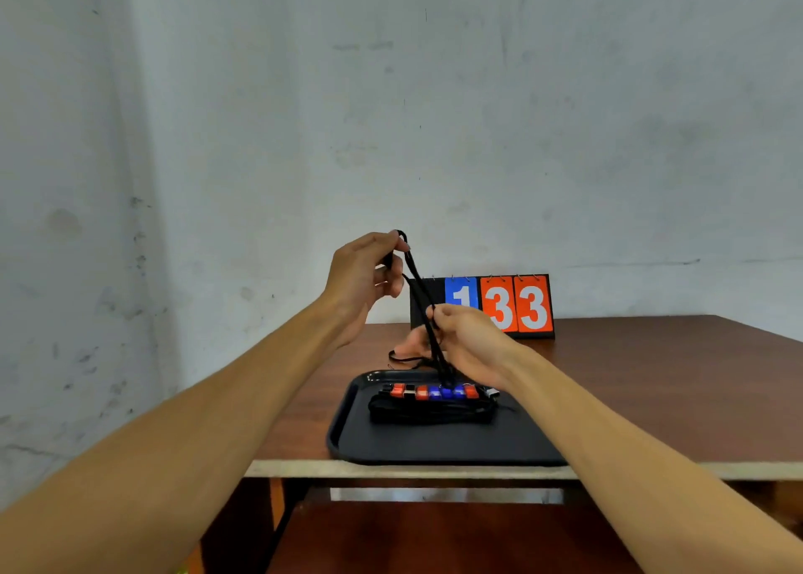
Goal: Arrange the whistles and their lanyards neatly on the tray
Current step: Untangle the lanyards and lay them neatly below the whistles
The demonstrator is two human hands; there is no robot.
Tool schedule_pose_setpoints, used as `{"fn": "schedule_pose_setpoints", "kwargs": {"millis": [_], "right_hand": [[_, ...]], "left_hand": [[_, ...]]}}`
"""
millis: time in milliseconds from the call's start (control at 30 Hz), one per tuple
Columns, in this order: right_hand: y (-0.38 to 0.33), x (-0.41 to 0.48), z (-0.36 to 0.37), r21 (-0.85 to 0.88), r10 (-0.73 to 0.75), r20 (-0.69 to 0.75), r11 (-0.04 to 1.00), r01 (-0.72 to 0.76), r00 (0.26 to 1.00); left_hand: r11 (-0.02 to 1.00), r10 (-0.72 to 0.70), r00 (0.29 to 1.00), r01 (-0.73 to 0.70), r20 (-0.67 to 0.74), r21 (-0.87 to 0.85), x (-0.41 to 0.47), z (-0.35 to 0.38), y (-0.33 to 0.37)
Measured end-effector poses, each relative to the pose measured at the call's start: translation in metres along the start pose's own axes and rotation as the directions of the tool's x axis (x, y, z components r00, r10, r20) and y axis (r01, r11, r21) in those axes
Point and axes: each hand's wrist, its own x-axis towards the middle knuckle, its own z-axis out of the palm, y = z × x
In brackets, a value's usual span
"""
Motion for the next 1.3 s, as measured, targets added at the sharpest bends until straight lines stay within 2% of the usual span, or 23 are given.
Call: {"fn": "schedule_pose_setpoints", "kwargs": {"millis": [67,100,167,300,500,833,1000,1133,1200,1300], "right_hand": [[0.004,-0.004,0.003,-0.045,0.036,0.057,0.998,-0.034,0.998],[0.005,-0.006,0.004,-0.091,0.051,0.038,0.995,-0.048,0.998],[0.007,-0.009,0.002,-0.207,0.067,-0.061,0.975,-0.078,0.996],[0.009,-0.017,-0.012,-0.388,0.066,-0.178,0.912,-0.132,0.982],[0.011,-0.026,-0.027,-0.476,0.031,-0.197,0.871,-0.123,0.98],[0.026,-0.022,-0.036,-0.521,-0.109,-0.338,0.849,-0.09,0.935],[0.044,-0.017,-0.052,-0.494,-0.056,-0.355,0.859,-0.136,0.933],[0.059,-0.014,-0.064,-0.493,-0.007,-0.361,0.85,-0.184,0.933],[0.067,-0.009,-0.068,-0.587,-0.021,-0.333,0.787,-0.19,0.943],[0.08,0.001,-0.074,-0.753,-0.068,-0.247,0.642,-0.147,0.967]], "left_hand": [[0.995,-0.01,1.0,0.011,-0.013,0.101,-0.004,-0.006,-0.002],[0.985,-0.014,0.999,0.019,-0.029,0.172,-0.006,-0.01,-0.003],[0.953,-0.017,0.997,0.038,-0.075,0.301,-0.009,-0.019,-0.008],[0.898,-0.045,0.985,0.113,-0.165,0.425,-0.011,-0.037,-0.02],[0.775,-0.007,0.991,0.088,-0.132,0.625,-0.022,-0.055,-0.049],[0.875,-0.099,0.977,0.177,-0.19,0.45,-0.032,-0.077,-0.087],[0.903,-0.248,0.958,0.282,-0.143,0.323,-0.032,-0.082,-0.114],[0.867,-0.272,0.956,0.293,-0.11,0.404,-0.031,-0.085,-0.133],[0.822,-0.259,0.956,0.292,-0.137,0.489,-0.026,-0.084,-0.143],[0.699,-0.212,0.969,0.242,-0.128,0.673,-0.02,-0.081,-0.158]]}}
